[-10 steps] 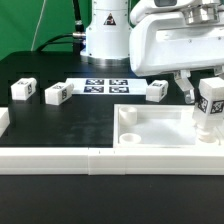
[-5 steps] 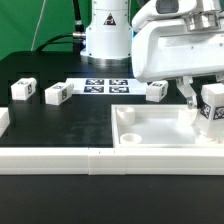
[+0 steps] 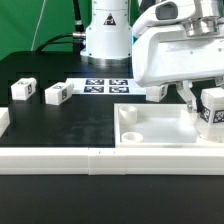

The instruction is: Assemble one leg

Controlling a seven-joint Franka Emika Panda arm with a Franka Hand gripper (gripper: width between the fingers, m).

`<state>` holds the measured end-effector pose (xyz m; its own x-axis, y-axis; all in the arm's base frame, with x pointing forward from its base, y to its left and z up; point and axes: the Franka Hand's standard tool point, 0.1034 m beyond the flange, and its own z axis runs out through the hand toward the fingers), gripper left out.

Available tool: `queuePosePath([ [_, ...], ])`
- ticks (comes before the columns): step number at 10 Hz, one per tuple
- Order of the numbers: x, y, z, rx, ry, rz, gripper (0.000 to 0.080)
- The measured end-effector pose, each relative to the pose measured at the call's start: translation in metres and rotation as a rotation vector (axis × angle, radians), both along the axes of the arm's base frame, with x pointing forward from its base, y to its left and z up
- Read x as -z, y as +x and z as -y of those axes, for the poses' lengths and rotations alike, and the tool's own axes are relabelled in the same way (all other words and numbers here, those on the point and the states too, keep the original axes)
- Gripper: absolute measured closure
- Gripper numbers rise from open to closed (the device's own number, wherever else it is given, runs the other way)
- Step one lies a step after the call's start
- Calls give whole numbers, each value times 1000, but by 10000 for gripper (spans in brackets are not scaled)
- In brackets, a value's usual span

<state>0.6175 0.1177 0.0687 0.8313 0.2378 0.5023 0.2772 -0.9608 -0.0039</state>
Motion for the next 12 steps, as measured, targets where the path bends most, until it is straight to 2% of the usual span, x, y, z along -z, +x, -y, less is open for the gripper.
queuePosePath([
  [3,0,0,0,0,0,2,490],
  [4,0,0,0,0,0,2,314],
  [5,0,0,0,0,0,2,205],
  [6,0,0,0,0,0,2,205],
  [7,0,0,0,0,0,2,159],
  [10,0,0,0,0,0,2,151],
  [12,-8,0,-2,-1,1,10,151],
])
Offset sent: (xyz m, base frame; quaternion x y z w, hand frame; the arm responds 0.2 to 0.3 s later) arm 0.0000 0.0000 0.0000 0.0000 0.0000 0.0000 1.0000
